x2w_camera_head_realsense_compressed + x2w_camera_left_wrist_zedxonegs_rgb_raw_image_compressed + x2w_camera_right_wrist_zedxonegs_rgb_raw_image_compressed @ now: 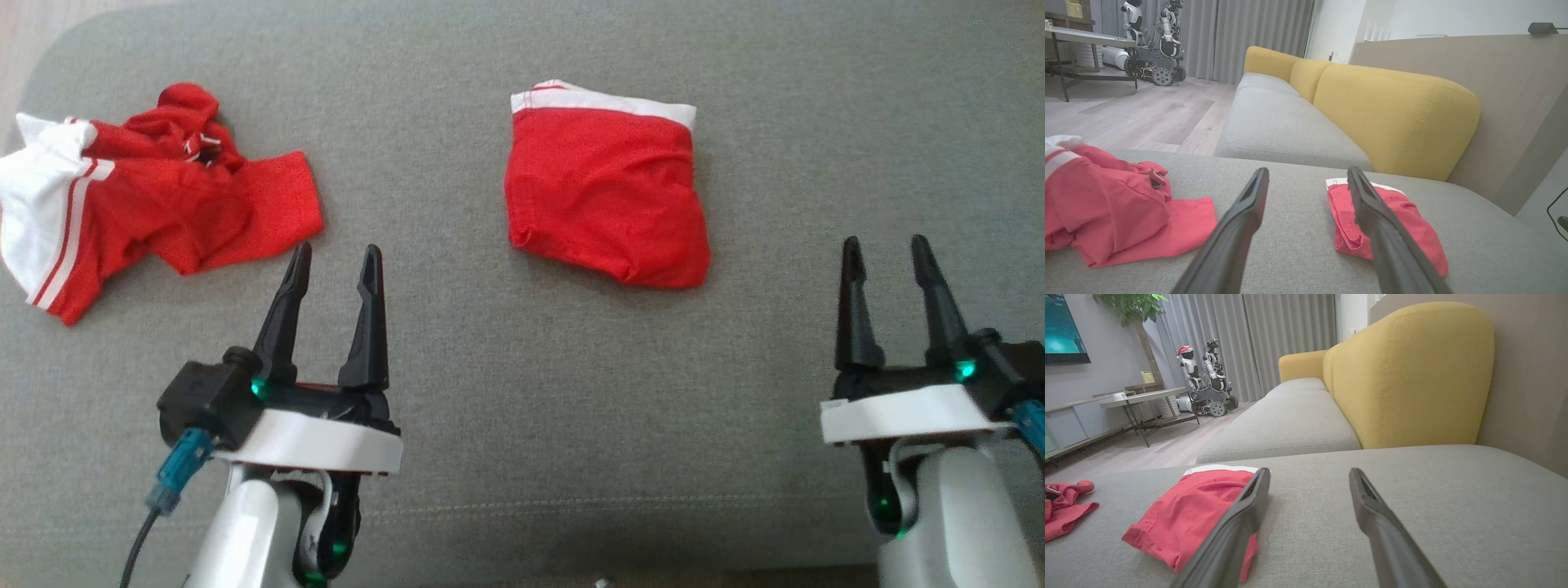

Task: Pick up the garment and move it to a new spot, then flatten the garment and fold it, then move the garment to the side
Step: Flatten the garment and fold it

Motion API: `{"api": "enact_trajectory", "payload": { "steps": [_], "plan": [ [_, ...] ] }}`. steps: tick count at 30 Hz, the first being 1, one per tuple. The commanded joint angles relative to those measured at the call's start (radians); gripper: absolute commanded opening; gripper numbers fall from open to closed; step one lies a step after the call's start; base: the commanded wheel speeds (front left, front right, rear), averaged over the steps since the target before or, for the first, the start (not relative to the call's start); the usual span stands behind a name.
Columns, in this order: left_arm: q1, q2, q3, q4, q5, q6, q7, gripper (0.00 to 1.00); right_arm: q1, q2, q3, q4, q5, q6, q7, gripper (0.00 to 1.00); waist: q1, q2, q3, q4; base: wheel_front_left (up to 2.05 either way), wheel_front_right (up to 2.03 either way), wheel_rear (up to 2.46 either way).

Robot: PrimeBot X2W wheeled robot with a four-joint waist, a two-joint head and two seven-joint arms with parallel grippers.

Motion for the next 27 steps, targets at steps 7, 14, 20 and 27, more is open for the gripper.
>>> {"api": "enact_trajectory", "payload": {
  "steps": [7, 14, 20, 27],
  "plan": [
    [-0.054, 0.005, 0.012, -0.036, -0.011, -0.008, -0.012, 1.0, -0.098, 0.004, 0.119, -0.005, -0.003, 0.006, -0.011, 0.0, 0.0, -0.0001, 0.062, 0.04, 0.0, 0.0, 0.0],
    [-0.096, 0.005, -0.02, -0.034, -0.029, -0.012, -0.012, 1.0, -0.288, 0.004, 0.193, 0.183, -0.037, 0.006, -0.002, 0.0, 0.0, -0.0001, 0.153, 0.125, 0.0, 0.0, 0.0],
    [-0.126, 0.005, -0.039, -0.039, -0.049, -0.005, -0.012, 1.0, -0.433, -0.01, 0.194, 0.341, -0.049, 0.006, -0.004, 0.0, 0.0, -0.0001, 0.218, 0.194, 0.0, 0.0, 0.0],
    [-0.144, 0.005, -0.055, -0.049, -0.073, 0.007, -0.012, 1.0, -0.541, -0.04, 0.128, 0.529, -0.096, 0.006, 0.011, 0.0, 0.0, -0.0001, 0.257, 0.242, 0.0, 0.0, 0.0]
  ]
}}
